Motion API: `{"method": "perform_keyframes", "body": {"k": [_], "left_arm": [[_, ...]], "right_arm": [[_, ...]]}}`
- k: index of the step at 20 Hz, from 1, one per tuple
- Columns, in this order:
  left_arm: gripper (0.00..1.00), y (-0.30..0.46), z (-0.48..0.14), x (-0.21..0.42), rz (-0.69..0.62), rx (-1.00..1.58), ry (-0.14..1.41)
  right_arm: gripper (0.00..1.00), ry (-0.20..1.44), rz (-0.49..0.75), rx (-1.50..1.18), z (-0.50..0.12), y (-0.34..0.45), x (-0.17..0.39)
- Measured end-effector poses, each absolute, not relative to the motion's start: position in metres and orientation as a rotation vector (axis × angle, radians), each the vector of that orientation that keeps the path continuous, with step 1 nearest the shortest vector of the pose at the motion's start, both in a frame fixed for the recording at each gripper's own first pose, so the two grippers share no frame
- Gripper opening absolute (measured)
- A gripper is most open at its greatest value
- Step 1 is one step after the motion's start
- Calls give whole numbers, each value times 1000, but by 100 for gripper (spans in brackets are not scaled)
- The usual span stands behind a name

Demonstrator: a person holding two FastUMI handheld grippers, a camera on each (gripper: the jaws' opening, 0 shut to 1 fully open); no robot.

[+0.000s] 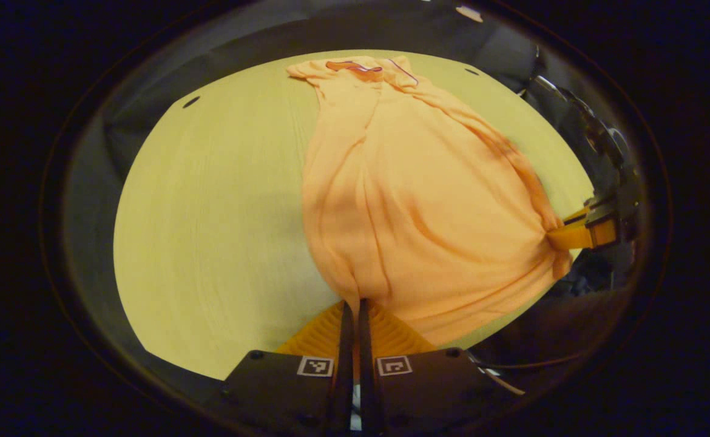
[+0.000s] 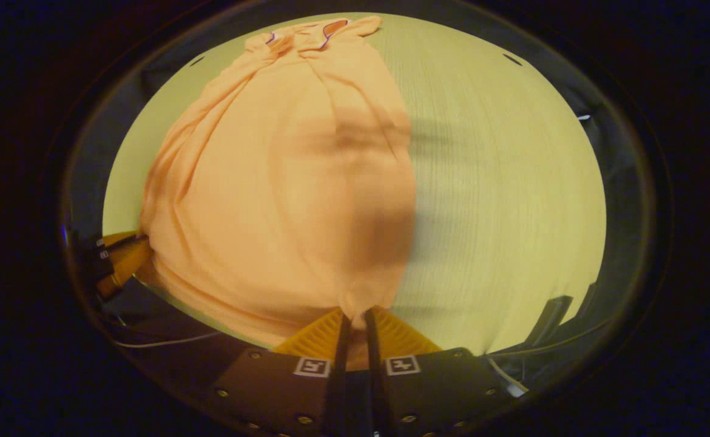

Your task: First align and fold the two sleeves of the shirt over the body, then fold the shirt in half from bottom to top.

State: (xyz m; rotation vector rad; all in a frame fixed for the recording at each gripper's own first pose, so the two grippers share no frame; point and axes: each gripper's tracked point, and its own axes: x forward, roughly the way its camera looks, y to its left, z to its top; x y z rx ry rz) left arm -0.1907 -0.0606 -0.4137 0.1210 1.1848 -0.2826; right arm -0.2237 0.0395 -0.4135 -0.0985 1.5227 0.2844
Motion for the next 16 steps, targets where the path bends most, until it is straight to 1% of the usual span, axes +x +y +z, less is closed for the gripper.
{"method": "perform_keyframes", "body": {"k": [1, 2, 3, 4, 7, 12, 13, 14, 16], "left_arm": [[12, -60, -412, -189, -274, 102, 1182], [7, -60, -413, -189, -265, 98, 1191], [8, -61, -412, -189, -260, 103, 1190], [6, -62, -412, -188, -258, 119, 1188], [6, -63, -414, -186, -258, 157, 1179], [6, -58, -409, -185, -235, 142, 1170], [6, -56, -406, -183, -227, 139, 1163], [6, -56, -404, -180, -220, 130, 1156], [6, -55, -397, -172, -204, 99, 1151]], "right_arm": [[8, 1526, 297, -95, -413, 40, -222], [8, 1535, 303, -92, -413, 39, -224], [8, 1533, 300, -74, -415, 40, -223], [0, 1532, 300, -63, -412, 39, -223], [1, 1509, 303, -66, -413, 40, -223], [1, 1486, 306, -87, -410, 37, -219], [5, 1481, 302, -83, -408, 37, -216], [0, 1475, 298, -71, -405, 38, -215], [1, 1461, 293, -48, -399, 41, -208]]}}
